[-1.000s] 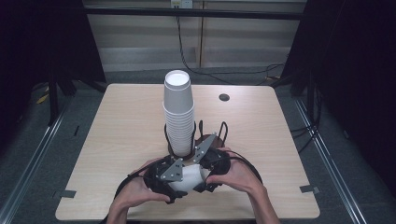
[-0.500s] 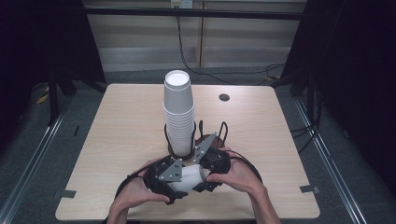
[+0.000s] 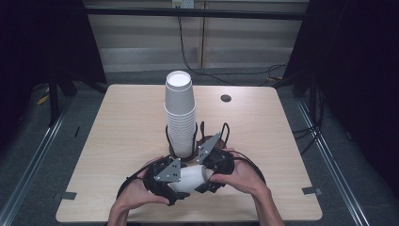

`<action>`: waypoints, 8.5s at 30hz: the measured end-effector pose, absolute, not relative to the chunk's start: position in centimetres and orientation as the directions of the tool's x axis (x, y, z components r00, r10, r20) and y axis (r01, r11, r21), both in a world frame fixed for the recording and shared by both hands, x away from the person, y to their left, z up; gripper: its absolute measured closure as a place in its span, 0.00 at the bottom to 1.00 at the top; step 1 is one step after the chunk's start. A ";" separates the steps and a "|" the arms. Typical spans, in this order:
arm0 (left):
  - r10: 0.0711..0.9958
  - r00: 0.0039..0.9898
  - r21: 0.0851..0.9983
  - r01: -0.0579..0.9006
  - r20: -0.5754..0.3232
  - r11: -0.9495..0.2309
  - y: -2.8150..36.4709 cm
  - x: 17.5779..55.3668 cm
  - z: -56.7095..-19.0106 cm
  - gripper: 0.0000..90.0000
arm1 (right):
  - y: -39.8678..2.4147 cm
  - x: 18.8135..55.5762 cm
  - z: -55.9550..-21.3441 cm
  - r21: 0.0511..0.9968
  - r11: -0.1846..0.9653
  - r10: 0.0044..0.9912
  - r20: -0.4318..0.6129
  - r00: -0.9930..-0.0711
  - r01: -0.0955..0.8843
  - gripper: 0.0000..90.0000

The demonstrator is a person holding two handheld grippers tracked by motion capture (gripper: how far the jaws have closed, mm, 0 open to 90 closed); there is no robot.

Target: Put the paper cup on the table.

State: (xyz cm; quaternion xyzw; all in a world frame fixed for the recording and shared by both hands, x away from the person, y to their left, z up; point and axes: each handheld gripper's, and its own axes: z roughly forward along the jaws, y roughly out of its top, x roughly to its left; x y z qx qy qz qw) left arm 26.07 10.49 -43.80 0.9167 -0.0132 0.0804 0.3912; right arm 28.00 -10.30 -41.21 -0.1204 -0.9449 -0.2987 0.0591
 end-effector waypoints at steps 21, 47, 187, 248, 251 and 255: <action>0.110 0.986 0.845 -0.046 0.123 -0.532 12.7 26.2 -42.9 0.17 | -11.7 28.2 -41.4 0.573 0.765 0.249 0.156 -0.956 0.293 0.27; 0.256 0.967 0.939 0.078 0.012 -0.336 15.8 26.4 -44.1 0.17 | -15.3 27.1 -42.9 0.753 0.545 0.348 0.196 -0.917 0.368 0.27; 0.272 0.954 0.949 0.195 -0.125 -0.248 16.8 27.7 -44.8 0.12 | -18.4 23.9 -47.8 0.974 0.115 0.667 0.071 -0.742 0.196 0.14; 0.579 0.815 0.793 0.369 -0.025 -0.484 24.4 33.9 -39.6 0.12 | -20.6 21.9 -51.2 1.000 -0.018 0.864 0.023 -0.503 0.015 0.15; 0.585 0.811 0.776 0.373 -0.005 -0.509 24.3 34.5 -39.5 0.12 | -20.6 21.9 -51.2 1.000 -0.016 0.865 0.023 -0.501 0.017 0.15; 0.591 0.807 0.739 0.382 0.026 -0.555 24.0 35.4 -39.1 0.12 | -20.7 21.9 -51.2 1.000 -0.016 0.861 0.022 -0.509 0.017 0.15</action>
